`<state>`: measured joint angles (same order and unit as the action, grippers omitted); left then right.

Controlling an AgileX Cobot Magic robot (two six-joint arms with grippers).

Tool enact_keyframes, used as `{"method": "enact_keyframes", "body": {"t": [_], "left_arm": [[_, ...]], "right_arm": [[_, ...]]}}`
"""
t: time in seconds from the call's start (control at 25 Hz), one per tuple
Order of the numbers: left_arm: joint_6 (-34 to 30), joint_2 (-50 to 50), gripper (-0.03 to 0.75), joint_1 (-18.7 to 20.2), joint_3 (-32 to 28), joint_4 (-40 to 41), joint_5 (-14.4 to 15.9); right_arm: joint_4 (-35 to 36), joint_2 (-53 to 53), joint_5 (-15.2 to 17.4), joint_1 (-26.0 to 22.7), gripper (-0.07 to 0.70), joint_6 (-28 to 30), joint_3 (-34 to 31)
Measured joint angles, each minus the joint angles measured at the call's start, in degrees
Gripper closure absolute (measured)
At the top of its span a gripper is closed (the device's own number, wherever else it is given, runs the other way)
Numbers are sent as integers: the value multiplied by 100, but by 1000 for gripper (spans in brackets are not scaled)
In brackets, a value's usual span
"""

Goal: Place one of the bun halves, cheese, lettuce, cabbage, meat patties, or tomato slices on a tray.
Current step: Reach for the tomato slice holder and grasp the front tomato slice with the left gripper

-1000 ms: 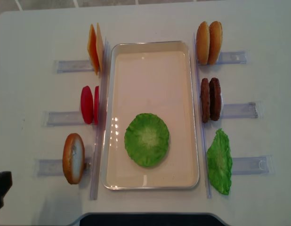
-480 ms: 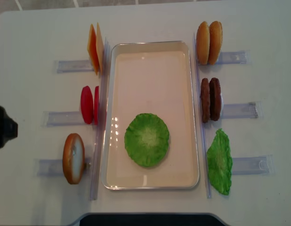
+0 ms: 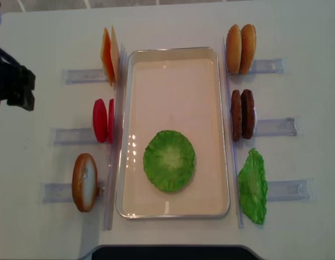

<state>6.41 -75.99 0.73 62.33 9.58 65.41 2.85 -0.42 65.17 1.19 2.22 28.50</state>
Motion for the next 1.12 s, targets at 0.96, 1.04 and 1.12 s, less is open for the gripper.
{"method": "enact_keyframes", "body": {"t": [0.96, 1.04, 1.12], "left_arm": [[1239, -845, 160, 1090, 233, 74, -237], [1401, -845, 160, 1298, 233, 74, -268], [1554, -845, 160, 1466, 233, 50, -321]], "right_arm": [[43, 0, 0, 0, 192, 0, 0], [43, 0, 0, 0, 192, 0, 0], [43, 0, 0, 0, 192, 0, 0]]}}
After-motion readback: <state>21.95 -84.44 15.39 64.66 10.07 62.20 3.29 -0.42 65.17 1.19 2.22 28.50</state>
